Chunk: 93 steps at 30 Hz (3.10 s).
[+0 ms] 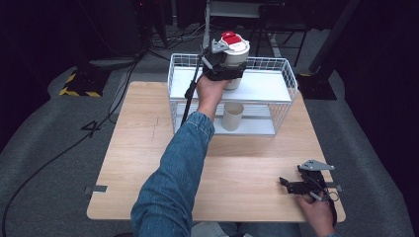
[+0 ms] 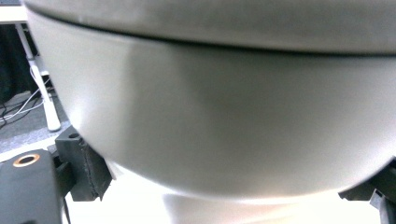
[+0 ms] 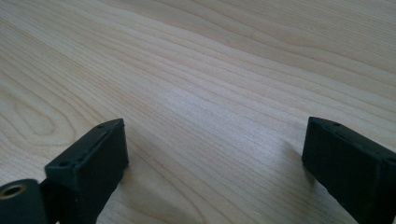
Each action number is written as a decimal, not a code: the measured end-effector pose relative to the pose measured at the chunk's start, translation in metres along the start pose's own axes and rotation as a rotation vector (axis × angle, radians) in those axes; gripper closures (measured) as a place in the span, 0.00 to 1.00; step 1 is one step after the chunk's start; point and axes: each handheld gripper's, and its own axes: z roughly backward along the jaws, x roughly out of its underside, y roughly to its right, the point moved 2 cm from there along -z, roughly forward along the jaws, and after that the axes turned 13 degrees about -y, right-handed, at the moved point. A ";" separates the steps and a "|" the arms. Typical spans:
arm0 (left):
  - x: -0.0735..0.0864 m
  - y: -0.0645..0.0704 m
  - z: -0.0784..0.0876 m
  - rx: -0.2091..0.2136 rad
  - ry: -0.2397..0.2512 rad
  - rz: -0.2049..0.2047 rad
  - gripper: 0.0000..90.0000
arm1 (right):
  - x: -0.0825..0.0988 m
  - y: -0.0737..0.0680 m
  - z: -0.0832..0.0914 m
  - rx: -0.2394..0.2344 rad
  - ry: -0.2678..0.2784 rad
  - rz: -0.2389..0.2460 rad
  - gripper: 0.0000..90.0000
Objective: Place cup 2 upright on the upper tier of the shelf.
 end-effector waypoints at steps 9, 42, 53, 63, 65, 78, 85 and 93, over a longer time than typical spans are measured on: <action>0.002 0.000 -0.004 0.003 -0.003 0.003 0.14 | 0.000 0.000 0.000 0.000 0.000 0.000 0.08; 0.006 0.004 0.014 -0.009 0.016 -0.006 0.02 | 0.000 0.000 0.000 0.000 0.001 0.000 0.08; 0.017 0.009 0.061 0.000 0.037 -0.024 0.02 | 0.000 0.000 0.000 -0.001 -0.001 0.004 0.08; 0.032 0.021 0.100 0.016 0.044 -0.053 0.02 | -0.001 0.000 -0.001 -0.025 -0.003 0.031 0.08; 0.037 0.024 0.108 0.022 0.043 -0.056 0.02 | -0.002 0.001 -0.001 -0.026 -0.003 0.033 0.08; 0.079 0.037 0.152 0.013 0.022 -0.103 0.03 | -0.003 0.001 -0.002 -0.028 -0.004 0.036 0.08; 0.112 0.029 0.172 0.000 -0.002 -0.069 0.04 | -0.003 0.001 -0.002 -0.028 -0.004 0.036 0.08; 0.147 0.023 0.186 -0.008 -0.036 -0.054 0.05 | -0.005 0.001 -0.003 -0.032 -0.001 0.039 0.08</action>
